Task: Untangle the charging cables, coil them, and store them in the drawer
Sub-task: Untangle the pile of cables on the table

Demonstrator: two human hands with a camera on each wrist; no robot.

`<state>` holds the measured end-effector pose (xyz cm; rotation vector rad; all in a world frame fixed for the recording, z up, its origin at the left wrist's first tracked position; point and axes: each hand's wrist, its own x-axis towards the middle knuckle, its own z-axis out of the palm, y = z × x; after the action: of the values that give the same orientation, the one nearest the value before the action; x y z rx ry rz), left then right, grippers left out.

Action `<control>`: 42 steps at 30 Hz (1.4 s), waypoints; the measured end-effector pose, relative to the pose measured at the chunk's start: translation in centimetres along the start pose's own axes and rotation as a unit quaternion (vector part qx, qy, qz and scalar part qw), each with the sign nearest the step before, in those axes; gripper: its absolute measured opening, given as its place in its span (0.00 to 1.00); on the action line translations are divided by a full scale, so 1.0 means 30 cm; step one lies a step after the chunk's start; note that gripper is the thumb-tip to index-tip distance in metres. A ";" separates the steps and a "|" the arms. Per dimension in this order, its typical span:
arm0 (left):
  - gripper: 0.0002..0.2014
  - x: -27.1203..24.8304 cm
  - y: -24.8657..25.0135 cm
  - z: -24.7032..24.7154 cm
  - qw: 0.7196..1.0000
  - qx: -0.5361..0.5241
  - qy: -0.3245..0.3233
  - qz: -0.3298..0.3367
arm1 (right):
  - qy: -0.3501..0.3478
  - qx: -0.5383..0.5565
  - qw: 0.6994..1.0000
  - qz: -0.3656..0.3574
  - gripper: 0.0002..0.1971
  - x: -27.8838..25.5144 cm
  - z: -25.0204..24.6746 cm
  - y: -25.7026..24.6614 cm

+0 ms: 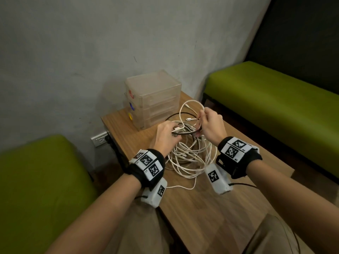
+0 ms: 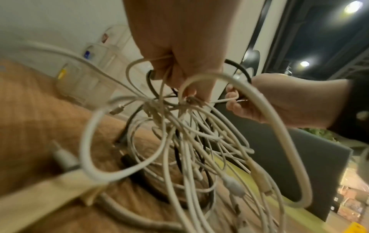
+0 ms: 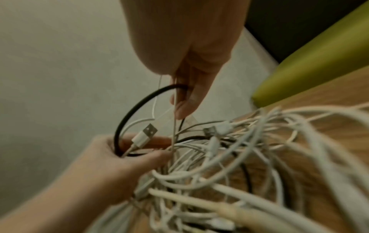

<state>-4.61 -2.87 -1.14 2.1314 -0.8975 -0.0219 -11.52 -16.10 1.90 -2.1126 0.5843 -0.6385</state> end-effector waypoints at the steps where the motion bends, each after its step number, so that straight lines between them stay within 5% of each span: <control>1: 0.10 0.002 -0.005 -0.004 1.000 0.016 -0.008 -0.006 | -0.034 -0.047 0.998 -0.010 0.14 -0.004 0.007 0.005; 4: 0.05 0.010 0.000 -0.026 0.996 0.041 -0.068 -0.048 | -0.160 -0.178 0.970 -0.050 0.12 -0.019 0.043 0.016; 7: 0.10 0.010 -0.012 -0.029 0.994 0.021 -0.054 -0.094 | -0.242 -0.247 0.936 -0.073 0.08 -0.017 0.066 0.006; 14: 0.12 0.011 -0.042 -0.032 0.998 -0.021 0.001 -0.064 | -0.296 -0.437 0.846 -0.079 0.13 -0.032 0.082 -0.035; 18: 0.14 -0.002 -0.067 -0.026 0.998 -0.013 -0.022 -0.051 | -0.317 -0.490 0.808 -0.080 0.14 -0.031 0.085 -0.038; 20: 0.20 -0.002 -0.092 -0.025 0.995 0.017 -0.085 -0.048 | -0.303 -0.460 0.832 -0.071 0.14 -0.017 0.075 -0.039; 23: 0.24 0.000 -0.115 -0.032 0.984 0.063 -0.161 -0.044 | -0.254 -0.336 0.905 -0.057 0.11 0.026 0.051 -0.045; 31: 0.20 0.015 -0.121 -0.068 0.988 -0.082 -0.128 -0.013 | -0.126 -0.135 0.982 -0.049 0.11 0.065 -0.012 -0.056; 37: 0.20 -0.001 -0.144 -0.034 0.993 -0.108 0.024 -0.052 | -0.064 0.011 0.996 -0.053 0.07 0.010 0.031 -0.037; 42: 0.22 0.019 -0.112 -0.034 0.988 -0.087 -0.076 -0.098 | -0.083 0.220 0.972 0.011 0.10 -0.013 0.089 -0.038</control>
<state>-1.90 -1.10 -2.60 2.0650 -0.7393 -0.3550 -9.97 -13.68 1.35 -1.7188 0.3346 -0.5168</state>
